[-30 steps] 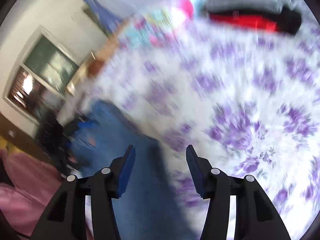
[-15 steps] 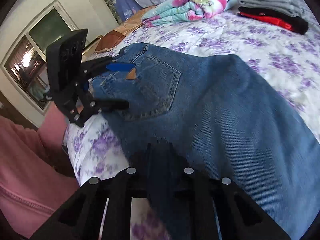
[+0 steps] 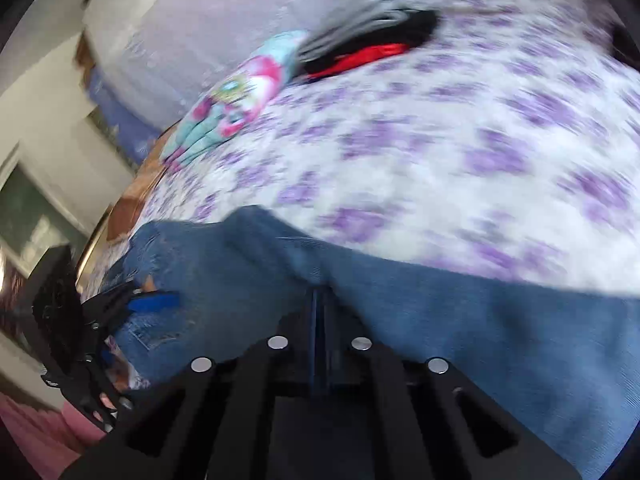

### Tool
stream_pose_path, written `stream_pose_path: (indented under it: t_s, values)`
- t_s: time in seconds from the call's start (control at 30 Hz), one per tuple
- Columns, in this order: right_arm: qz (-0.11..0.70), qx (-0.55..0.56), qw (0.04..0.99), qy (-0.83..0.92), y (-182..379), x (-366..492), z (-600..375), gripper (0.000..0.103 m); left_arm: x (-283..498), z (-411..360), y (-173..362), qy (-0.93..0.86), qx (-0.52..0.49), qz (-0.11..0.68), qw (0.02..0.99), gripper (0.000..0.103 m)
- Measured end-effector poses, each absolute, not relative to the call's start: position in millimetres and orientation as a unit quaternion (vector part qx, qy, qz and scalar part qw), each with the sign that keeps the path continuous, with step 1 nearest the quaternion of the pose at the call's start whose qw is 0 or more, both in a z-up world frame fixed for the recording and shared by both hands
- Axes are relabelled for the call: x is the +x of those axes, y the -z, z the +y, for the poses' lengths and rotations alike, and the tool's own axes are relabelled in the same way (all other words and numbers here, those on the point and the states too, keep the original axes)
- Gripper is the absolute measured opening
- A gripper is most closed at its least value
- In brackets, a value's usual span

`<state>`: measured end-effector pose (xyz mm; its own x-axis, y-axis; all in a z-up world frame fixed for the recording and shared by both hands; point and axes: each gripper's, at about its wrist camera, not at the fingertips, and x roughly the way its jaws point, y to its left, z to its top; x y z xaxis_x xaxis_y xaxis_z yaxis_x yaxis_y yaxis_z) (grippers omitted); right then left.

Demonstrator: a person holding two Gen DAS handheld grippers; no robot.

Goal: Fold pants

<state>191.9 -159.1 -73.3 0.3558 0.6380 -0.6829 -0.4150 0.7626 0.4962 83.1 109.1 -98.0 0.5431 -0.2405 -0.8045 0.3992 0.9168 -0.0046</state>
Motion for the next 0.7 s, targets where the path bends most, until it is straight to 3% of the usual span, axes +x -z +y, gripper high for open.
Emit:
stream_pose_path:
  t_s: [0.07,0.2,0.33,0.47,0.57,0.67,0.7]
  values:
    - [0.445,0.109,0.838,-0.298,58,174,-170,0.007,79,123,87,0.182,0.063,0.449,0.872,0.098]
    - [0.396,0.088,0.833,-0.377,47,126,-132,0.007,87,110,66,0.177,0.006,0.411,0.894,0.098]
    - [0.416,-0.022,0.834,-0.362,80,81,-126,0.003,85,70,102,0.154,0.095,0.444,0.877,0.098]
    - [0.420,0.018,0.828,-0.370,74,68,-169,0.003,56,78,103,0.149,0.142,0.435,0.877,0.099]
    - [0.359,0.026,0.858,-0.367,48,70,-165,0.009,63,82,75,0.134,0.111,0.414,0.894,0.099]
    - [0.341,0.040,0.877,-0.337,38,98,-147,0.036,88,69,54,0.138,0.062,0.365,0.919,0.099]
    - [0.342,0.036,0.880,-0.328,38,109,-141,0.025,102,62,52,0.136,0.051,0.362,0.921,0.099]
